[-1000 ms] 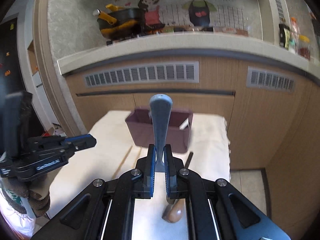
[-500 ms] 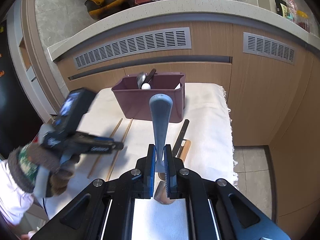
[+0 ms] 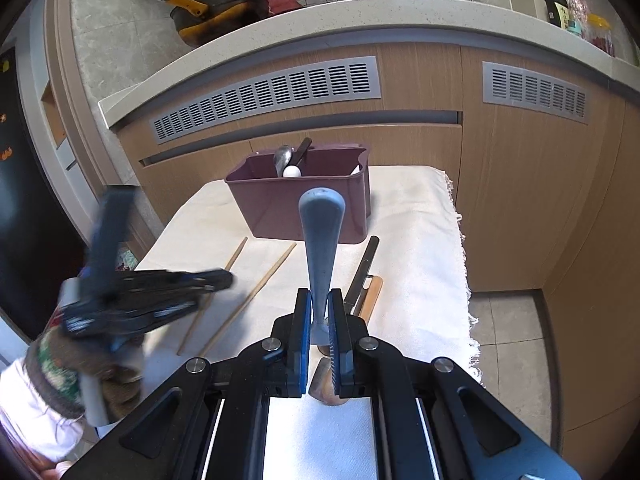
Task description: Organize utensils
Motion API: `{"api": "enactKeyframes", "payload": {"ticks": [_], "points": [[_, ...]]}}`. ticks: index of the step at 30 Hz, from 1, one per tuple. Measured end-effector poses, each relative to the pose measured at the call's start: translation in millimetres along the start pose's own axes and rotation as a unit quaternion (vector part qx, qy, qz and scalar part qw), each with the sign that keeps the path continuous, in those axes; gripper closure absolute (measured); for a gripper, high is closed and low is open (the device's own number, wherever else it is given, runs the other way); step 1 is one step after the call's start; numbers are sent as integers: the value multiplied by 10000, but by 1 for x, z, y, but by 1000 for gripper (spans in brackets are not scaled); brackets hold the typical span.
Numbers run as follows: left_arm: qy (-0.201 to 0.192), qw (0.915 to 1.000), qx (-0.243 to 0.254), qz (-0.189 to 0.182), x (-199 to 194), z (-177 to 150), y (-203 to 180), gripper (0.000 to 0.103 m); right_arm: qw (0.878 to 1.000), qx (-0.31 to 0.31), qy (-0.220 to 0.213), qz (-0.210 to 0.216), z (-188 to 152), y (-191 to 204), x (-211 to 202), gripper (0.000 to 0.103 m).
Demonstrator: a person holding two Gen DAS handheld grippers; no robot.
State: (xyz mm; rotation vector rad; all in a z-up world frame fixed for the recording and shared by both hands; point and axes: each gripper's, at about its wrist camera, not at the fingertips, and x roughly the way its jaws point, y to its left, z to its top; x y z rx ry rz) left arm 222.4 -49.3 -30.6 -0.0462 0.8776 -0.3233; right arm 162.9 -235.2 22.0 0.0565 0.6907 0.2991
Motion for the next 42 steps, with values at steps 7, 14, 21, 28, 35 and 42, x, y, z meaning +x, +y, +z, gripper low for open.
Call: {"api": "enactKeyframes", "payload": {"ticks": [7, 14, 21, 28, 35, 42], "points": [[461, 9989, 23, -56, 7, -3, 16, 88, 9998, -28, 170, -121, -4, 6, 7, 95], [1021, 9941, 320, 185, 60, -2, 8, 66, 9995, -79, 297, -112, -11, 6, 12, 95], [1412, 9864, 778, 331, 92, 18, -12, 43, 9995, -70, 318, -52, -18, 1, 18, 95], [1291, 9905, 413, 228, 89, 20, -9, 86, 9995, 0, 280, -112, -20, -10, 15, 95], [678, 9961, 449, 345, 60, 8, -5, 97, 9998, 54, 177, -107, -17, -9, 8, 95], [-378, 9992, 106, -101, -23, 4, 5, 97, 10000, -24, 19, 64, -6, 2, -5, 95]]}}
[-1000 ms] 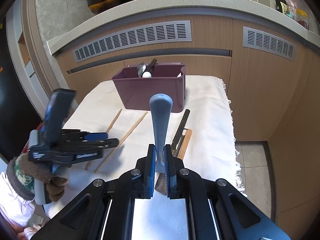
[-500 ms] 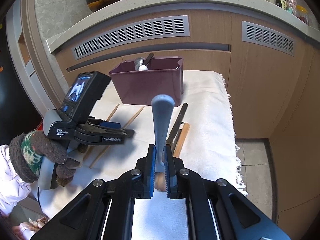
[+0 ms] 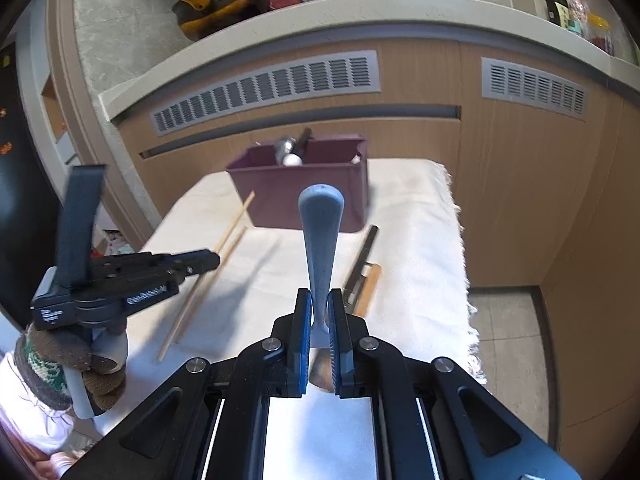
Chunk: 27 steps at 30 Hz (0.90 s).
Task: Organize utensils
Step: 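Carry the chopstick and blue spatula up over the caddy with both tools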
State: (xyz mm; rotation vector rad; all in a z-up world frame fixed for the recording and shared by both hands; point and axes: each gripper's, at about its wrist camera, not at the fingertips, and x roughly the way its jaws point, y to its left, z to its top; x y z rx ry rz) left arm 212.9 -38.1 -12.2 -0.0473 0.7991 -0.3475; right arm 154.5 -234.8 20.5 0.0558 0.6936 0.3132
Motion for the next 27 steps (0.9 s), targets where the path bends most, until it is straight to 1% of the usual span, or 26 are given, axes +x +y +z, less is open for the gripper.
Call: {"api": "enactKeyframes", "payload": {"ticks": [4, 7, 9, 12, 15, 16, 18, 20, 22, 24, 26, 27], "points": [[-509, 9986, -35, -115, -34, 13, -1, 97, 9999, -80, -78, 26, 7, 9, -7, 95], [-990, 9949, 59, -162, -57, 26, -9, 97, 9997, -114, -189, 68, 21, 14, -14, 95], [-1304, 9912, 93, -198, -69, 42, -13, 97, 9992, -182, -348, 83, 38, 17, -22, 95], [-1740, 9844, 208, -151, -89, 69, -18, 97, 9958, -361, -835, -87, 78, 23, -44, 95], [-2271, 9732, 246, -269, -108, 108, -19, 97, 9897, -465, -1344, -174, 117, 26, -65, 95], [-2541, 9664, 257, -294, -117, 123, -19, 97, 9873, -497, -1496, -206, 130, 27, -69, 95], [-2965, 9543, 240, -296, -127, 142, -17, 97, 9833, -554, -1713, -280, 152, 28, -71, 95], [-3463, 9379, 204, -61, -128, 159, -16, 97, 9819, -582, -1776, -309, 170, 27, -62, 95], [-3844, 9228, 171, 215, -123, 171, -14, 97, 9820, -584, -1761, -346, 183, 23, -47, 95], [-3985, 9165, 130, 330, -111, 179, -11, 97, 9840, -563, -1654, -352, 193, 16, -25, 95], [-3895, 9204, 116, 329, -92, 190, -6, 97, 9864, -517, -1526, -330, 197, 9, -7, 95], [-3805, 9243, 80, 291, -79, 195, -2, 97, 9878, -495, -1440, -323, 199, 5, 4, 95]]}}
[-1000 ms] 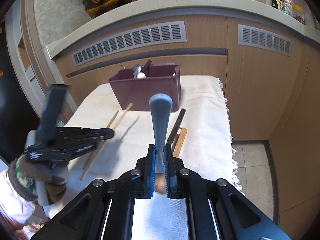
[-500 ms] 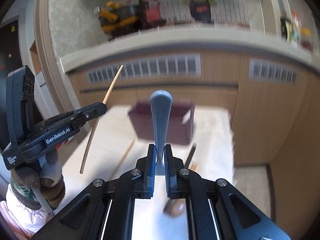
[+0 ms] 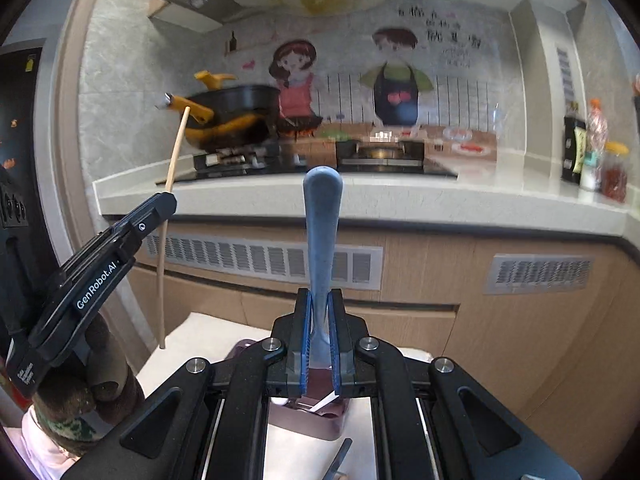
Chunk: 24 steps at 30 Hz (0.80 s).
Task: Organize utensils
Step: 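Carry the chopstick and blue spatula up over the caddy with both tools, then open both tools to drop the chopstick and blue spatula into the caddy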
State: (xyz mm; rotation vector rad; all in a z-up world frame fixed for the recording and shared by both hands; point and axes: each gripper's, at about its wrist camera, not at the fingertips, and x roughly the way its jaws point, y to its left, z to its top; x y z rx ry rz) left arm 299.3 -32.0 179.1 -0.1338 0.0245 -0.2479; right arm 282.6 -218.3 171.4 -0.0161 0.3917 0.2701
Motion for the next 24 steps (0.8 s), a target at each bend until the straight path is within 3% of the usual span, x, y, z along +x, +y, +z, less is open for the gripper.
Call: {"api": "enactKeyframes", "payload": {"ticks": [4, 10, 17, 24], "points": [[426, 9991, -86, 19, 44, -28, 7, 97, 9990, 130, 408, 89, -18, -11, 47, 95], [1047, 9944, -43, 125, 79, -79, 11, 97, 9953, 253, 910, 228, -44, -16, 96, 95], [1758, 9842, -17, 208, 89, -126, 24, 97, 9874, 330, 1491, 416, -75, -9, 135, 95], [2534, 9670, -136, 249, 76, -149, 37, 94, 9798, 229, 1960, 335, -97, -1, 162, 94]]}}
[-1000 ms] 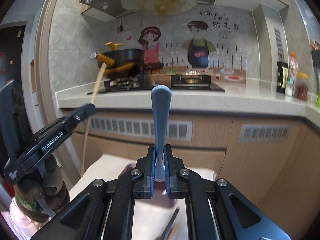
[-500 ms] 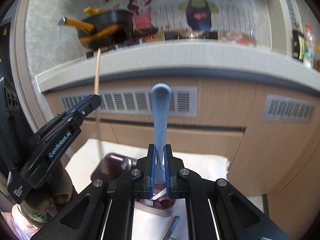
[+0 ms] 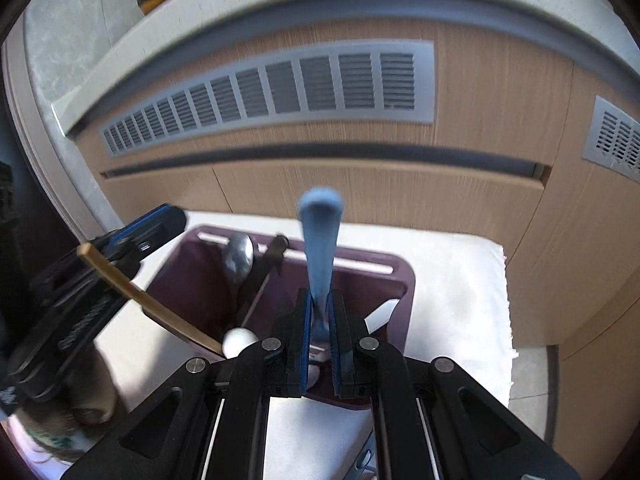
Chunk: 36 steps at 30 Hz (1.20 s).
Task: Organize utensils
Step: 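Open both tools to drop the chopstick and blue spatula into the caddy, then move the left tool toward the black-handled spoon while the right tool approaches the wooden spoon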
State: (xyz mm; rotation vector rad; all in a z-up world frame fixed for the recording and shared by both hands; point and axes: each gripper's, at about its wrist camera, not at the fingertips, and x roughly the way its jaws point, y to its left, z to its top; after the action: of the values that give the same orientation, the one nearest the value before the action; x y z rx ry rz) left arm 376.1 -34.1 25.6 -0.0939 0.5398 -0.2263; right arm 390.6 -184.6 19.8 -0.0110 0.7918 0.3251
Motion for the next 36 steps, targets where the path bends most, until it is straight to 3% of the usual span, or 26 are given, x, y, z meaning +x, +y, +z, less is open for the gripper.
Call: {"api": "enactKeyframes", "payload": {"ticks": [2, 5, 10, 17, 20, 25, 26, 28, 30, 33, 36], "points": [[227, 9997, -116, -34, -3, -6, 7, 84, 10000, -33, 72, -47, -2, 1, 3, 92], [500, 9983, -297, -46, -10, -16, 20, 54, 9997, -40, -52, -218, -6, 1, -8, 82], [724, 9967, -374, 64, -28, -33, 33, 41, 9973, -110, -368, -629, -19, 6, -47, 49], [1095, 9933, -324, 182, -52, -66, 37, 25, 9939, 11, -237, -1074, -71, -2, -78, 20], [1279, 9911, -293, 215, -62, -84, 36, 14, 9930, 97, 25, -1175, -101, -6, -76, 19], [1461, 9887, -293, 138, -83, -110, 32, 11, 9924, 259, 470, -1104, -154, -10, -67, 22], [1472, 9885, -315, 136, -87, -112, 32, 9, 9926, 277, 532, -1060, -162, -8, -66, 25], [1473, 9882, -411, 112, -96, -119, 33, 8, 9927, 239, 681, -961, -178, -3, -62, 46], [1473, 9878, -498, 106, -103, -126, 35, 2, 9928, 226, 740, -910, -185, 1, -57, 55], [1494, 9870, -586, 118, -112, -136, 37, 1, 9931, 187, 681, -940, -188, 8, -57, 57], [1542, 9860, -621, 129, -115, -139, 37, 0, 9948, 217, 780, -622, -190, 17, -56, 76]]}}
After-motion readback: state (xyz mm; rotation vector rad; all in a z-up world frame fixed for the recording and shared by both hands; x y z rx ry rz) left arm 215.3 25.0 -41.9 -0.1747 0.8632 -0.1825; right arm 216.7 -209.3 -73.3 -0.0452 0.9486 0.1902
